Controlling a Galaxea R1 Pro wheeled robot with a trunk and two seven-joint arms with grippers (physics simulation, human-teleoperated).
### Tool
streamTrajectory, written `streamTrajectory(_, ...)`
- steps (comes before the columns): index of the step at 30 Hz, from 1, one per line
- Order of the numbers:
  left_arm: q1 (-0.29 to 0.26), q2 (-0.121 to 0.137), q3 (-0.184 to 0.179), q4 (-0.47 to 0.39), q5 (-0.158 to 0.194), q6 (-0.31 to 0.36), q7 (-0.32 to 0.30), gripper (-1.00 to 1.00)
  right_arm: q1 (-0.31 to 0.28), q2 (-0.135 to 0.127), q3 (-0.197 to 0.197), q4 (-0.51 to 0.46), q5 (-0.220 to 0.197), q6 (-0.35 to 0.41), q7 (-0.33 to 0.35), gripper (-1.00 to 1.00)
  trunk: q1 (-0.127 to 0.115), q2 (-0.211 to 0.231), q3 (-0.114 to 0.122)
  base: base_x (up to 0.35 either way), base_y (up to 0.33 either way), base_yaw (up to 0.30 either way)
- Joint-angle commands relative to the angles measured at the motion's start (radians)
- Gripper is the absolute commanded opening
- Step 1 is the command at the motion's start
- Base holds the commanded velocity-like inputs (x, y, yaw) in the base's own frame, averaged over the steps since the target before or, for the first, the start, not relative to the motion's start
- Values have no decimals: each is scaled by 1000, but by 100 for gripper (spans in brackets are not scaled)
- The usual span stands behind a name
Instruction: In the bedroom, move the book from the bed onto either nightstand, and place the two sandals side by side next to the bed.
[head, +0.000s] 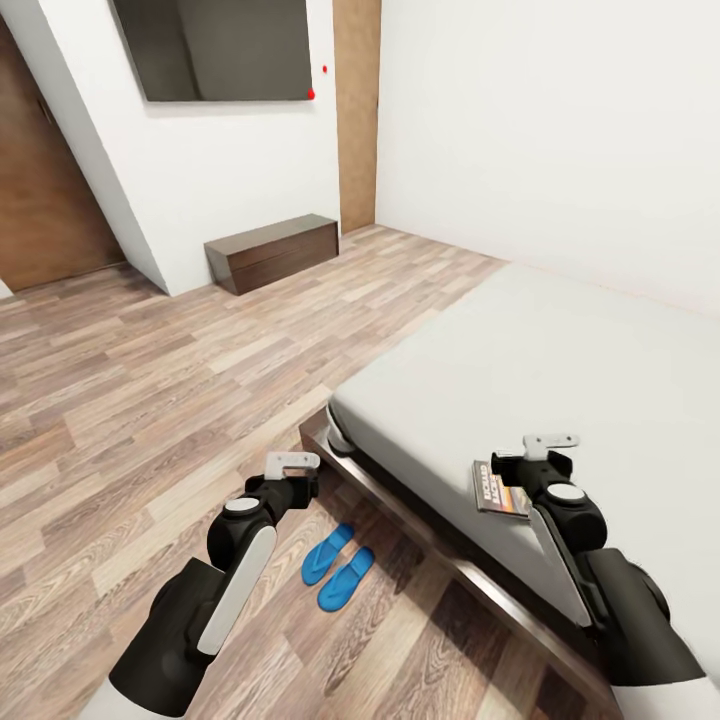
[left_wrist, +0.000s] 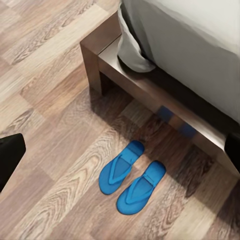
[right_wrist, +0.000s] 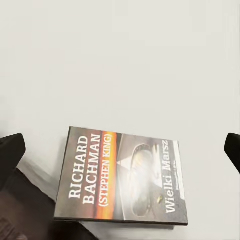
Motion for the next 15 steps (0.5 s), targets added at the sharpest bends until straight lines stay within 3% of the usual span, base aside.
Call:
streamTrajectory(1, -1, 0, -1, -1, 11, 2, 10, 100, 4, -1, 12, -2, 1, 3, -12, 100, 4, -8, -4, 0, 0, 0)
streamTrajectory(5, -1, 0, 2, 0, 13, 2, 9, 100, 35, -1, 100, 8, 137, 0, -79, 100, 19, -36, -17, 0, 0, 0)
streamTrajectory(7, -1, 0, 2, 1, 14, 2, 9, 100, 41, -1, 135, 23, 176, -1, -98, 100, 27, -50, -23, 0, 0, 0)
streamTrajectory(9, -1, 0, 3, 1, 15, 3, 9, 100, 54, -1, 259, 86, 264, -7, -171, 100, 35, -64, -29, 0, 0, 0)
streamTrajectory(13, -1, 1, 4, 1, 16, 2, 9, 100, 57, -1, 358, 189, 302, -41, -274, 100, 50, -92, -42, 0, 0, 0)
streamTrajectory(15, -1, 1, 4, 1, 16, 2, 9, 100, 57, -1, 385, 230, 310, -53, -318, 100, 58, -106, -48, 0, 0, 0)
